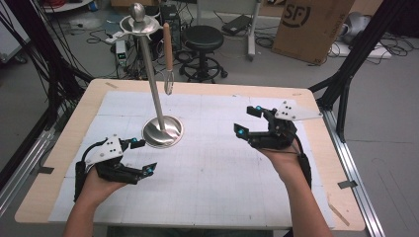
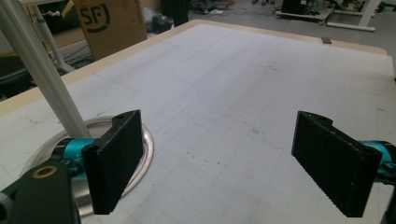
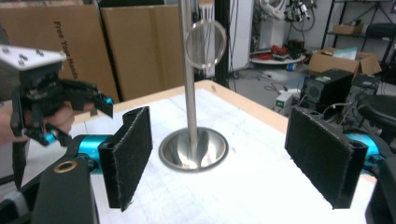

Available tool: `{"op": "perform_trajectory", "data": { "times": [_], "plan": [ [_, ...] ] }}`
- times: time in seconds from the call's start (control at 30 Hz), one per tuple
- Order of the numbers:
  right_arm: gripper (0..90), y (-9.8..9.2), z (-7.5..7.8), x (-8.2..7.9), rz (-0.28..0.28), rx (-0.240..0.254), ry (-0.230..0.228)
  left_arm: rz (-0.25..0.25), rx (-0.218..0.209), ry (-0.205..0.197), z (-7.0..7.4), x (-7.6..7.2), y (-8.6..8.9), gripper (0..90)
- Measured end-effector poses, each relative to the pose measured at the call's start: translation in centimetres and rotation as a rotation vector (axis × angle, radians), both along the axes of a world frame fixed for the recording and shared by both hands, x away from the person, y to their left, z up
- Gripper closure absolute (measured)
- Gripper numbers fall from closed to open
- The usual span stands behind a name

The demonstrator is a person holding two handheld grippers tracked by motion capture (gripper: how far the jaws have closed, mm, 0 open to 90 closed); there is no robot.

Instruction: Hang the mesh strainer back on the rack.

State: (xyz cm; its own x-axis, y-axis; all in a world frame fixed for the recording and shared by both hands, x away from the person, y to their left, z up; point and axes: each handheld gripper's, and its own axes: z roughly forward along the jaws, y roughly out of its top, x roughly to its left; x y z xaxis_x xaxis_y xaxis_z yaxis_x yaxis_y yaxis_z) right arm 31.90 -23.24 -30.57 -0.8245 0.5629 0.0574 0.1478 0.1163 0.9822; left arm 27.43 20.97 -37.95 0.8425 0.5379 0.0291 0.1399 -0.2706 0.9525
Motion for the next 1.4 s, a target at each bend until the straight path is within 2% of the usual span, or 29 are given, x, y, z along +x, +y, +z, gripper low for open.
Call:
{"op": "perform_trajectory", "data": {
  "times": [0.27,0.33,0.37,0.67,0.73,0.77,0.9,0.97,1.07,1.2,1.4],
  "plan": [
    [20.0,-0.3,-2.6,-1.4,-0.013,0.004,-0.003,0.003,-0.003,0.008,-0.3,0.0,0.0,17.3],
    [19.8,-0.7,-3.2,-1.7,-0.015,0.002,0.017,0.004,-0.002,0.011,-0.3,0.0,0.0,17.3],
    [19.8,-0.8,-3.5,-1.8,-0.018,-0.002,0.009,0.006,-0.003,0.013,-0.3,0.0,0.0,17.3],
    [17.9,-2.3,-6.6,-2.7,-0.035,-0.006,0.040,0.006,0.001,0.019,-0.6,0.0,-0.1,17.3],
    [17.1,-2.5,-7.1,-2.9,-0.044,-0.014,0.053,0.007,0.005,0.022,-0.6,0.0,-0.2,17.3],
    [17.0,-2.6,-7.3,-3.0,-0.045,-0.006,0.041,0.007,0.004,0.024,-0.7,-0.1,-0.2,17.3],
    [17.1,-3.0,-8.3,-3.4,-0.052,0.011,0.043,0.004,0.001,0.026,-0.8,-0.1,-0.4,17.3],
    [16.9,-3.2,-8.6,-3.3,-0.056,-0.003,0.055,0.005,0.007,0.026,-0.9,0.0,-0.3,17.3],
    [16.2,-3.3,-9.0,-3.2,-0.058,0.002,0.055,0.009,0.004,0.029,-1.0,0.1,-0.3,17.3],
    [15.5,-3.2,-9.8,-2.9,-0.062,-0.008,0.081,0.013,-0.012,0.028,-1.0,0.1,-0.2,17.3],
    [15.1,-2.9,-10.5,-2.7,-0.052,-0.033,0.110,0.013,-0.009,0.025,-1.0,0.2,-0.1,17.3]
  ]
}}
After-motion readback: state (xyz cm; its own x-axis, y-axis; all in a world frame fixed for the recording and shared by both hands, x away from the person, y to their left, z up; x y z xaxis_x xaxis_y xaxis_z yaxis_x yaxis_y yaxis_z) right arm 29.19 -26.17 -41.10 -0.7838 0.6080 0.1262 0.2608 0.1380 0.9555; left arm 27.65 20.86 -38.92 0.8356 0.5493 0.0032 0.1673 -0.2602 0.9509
